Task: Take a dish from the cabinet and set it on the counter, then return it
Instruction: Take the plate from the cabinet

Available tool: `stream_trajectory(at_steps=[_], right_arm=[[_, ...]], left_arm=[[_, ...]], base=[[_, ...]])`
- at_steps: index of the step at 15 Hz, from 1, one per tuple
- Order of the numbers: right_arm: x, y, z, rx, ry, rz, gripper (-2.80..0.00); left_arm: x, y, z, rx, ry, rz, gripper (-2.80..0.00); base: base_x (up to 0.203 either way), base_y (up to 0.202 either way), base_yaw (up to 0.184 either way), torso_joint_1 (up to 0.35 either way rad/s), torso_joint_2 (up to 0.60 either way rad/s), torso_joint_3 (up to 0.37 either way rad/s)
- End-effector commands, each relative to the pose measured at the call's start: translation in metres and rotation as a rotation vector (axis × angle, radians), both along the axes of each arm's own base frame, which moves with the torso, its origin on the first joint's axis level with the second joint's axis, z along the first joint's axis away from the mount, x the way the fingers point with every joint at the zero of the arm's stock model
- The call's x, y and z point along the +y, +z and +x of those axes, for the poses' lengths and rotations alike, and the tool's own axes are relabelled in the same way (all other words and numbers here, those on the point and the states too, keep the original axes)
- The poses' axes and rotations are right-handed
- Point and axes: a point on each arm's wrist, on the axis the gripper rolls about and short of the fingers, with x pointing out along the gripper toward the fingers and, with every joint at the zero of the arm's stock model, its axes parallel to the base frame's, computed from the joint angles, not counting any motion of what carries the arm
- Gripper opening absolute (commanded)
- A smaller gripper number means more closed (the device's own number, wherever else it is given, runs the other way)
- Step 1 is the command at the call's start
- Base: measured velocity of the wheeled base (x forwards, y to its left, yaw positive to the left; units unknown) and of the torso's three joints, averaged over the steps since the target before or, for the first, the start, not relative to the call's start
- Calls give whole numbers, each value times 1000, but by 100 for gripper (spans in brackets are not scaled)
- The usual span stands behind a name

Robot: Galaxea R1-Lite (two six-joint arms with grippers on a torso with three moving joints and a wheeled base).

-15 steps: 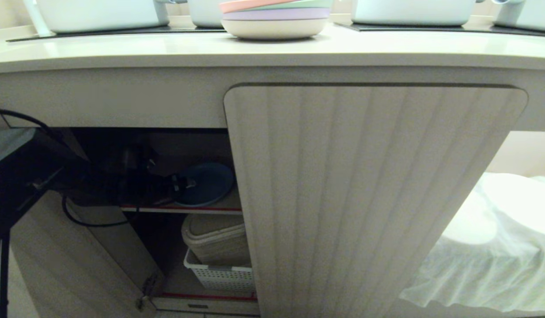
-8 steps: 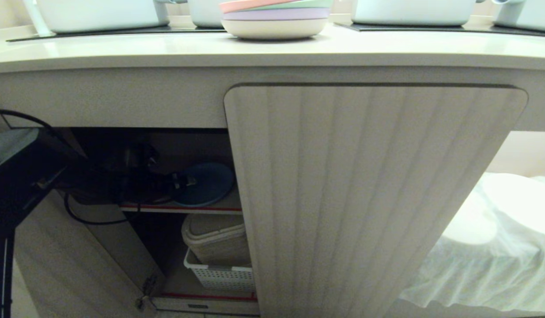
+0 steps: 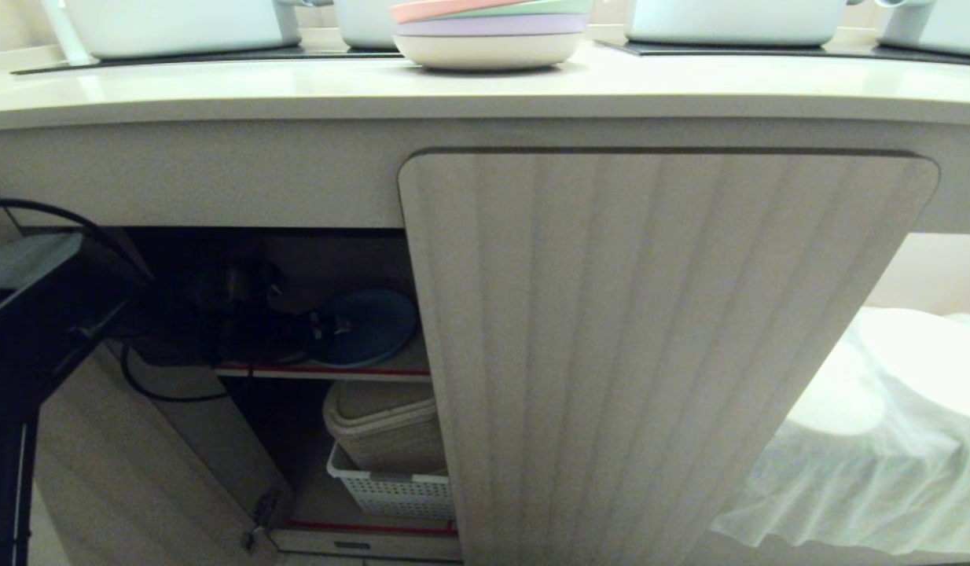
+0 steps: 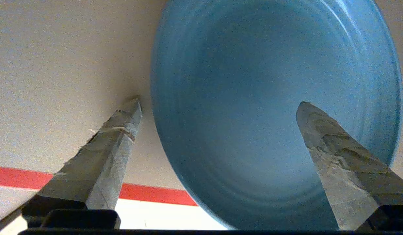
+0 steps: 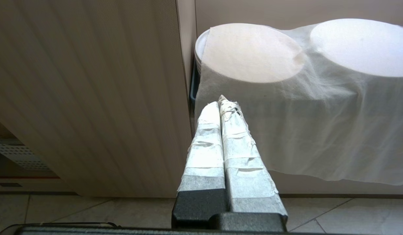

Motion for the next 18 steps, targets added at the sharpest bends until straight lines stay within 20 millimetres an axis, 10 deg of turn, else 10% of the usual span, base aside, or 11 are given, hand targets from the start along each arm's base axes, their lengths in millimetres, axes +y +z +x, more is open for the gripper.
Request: stream_trajectory(at_steps=[1, 18], right_arm=[[0, 0, 0, 0, 0, 0, -280], [0, 0, 0, 0, 0, 0, -280]], left_arm=[[1, -4, 1, 5, 4, -3, 0], [13, -7, 8, -8, 12, 48, 0]], base=[[0, 0, 0, 0, 0, 0], [0, 0, 0, 0, 0, 0]])
